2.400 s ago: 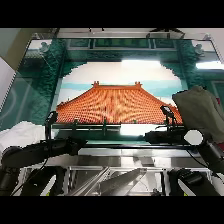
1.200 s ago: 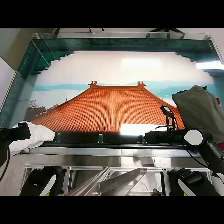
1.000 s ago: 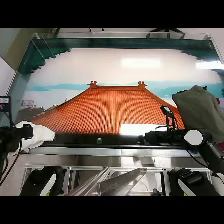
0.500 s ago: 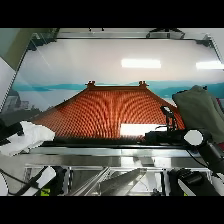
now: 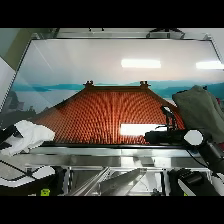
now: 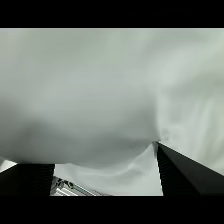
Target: Fold the shirts.
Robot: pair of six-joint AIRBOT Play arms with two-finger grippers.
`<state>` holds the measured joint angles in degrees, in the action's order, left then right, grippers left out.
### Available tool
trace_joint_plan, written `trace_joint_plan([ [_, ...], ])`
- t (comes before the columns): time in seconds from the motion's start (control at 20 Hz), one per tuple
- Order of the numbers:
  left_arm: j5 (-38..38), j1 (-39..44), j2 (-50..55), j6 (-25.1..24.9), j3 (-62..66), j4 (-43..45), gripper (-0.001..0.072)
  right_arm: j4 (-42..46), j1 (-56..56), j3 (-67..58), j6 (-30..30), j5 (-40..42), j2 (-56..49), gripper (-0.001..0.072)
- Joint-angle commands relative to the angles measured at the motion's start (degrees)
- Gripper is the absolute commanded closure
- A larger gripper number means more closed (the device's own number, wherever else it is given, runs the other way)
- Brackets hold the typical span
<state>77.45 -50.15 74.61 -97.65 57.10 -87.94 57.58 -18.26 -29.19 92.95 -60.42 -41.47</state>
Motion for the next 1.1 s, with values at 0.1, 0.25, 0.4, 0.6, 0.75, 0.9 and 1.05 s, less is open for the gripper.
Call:
trace_joint_plan([
  [0.1,1.0,1.4,-4.3,-1.5,5.0,-0.7,0.0037,0.0,0.0,0.0,0.0,0.0,0.0,0.0692],
  [0.25,0.7,-2.1,-4.2,-1.5,7.5,-0.7,0.0037,0.0,0.0,0.0,0.0,0.0,0.0,0.0692],
  [0.4,-1.3,-6.7,-4.0,-1.5,7.6,-0.6,0.0037,0.0,0.0,0.0,0.0,0.1,0.0,0.0692],
  [0.6,-0.1,-10.1,-0.5,-2.3,7.6,-2.3,0.0038,0.0,0.0,0.0,0.0,1.3,0.0,0.0692],
  [0.75,1.4,-9.0,3.5,-6.6,7.4,-11.8,0.0038,0.0,0.0,0.0,0.0,2.1,0.0,0.0692],
  [0.9,0.0,-7.3,6.1,-8.3,4.2,-15.3,0.0146,0.0,0.0,0.0,0.0,2.0,0.0,0.0692],
  [1.05,0.2,-5.8,7.5,-8.4,1.1,-17.5,0.0691,0.0,0.0,0.0,0.0,1.9,0.0,0.0692],
])
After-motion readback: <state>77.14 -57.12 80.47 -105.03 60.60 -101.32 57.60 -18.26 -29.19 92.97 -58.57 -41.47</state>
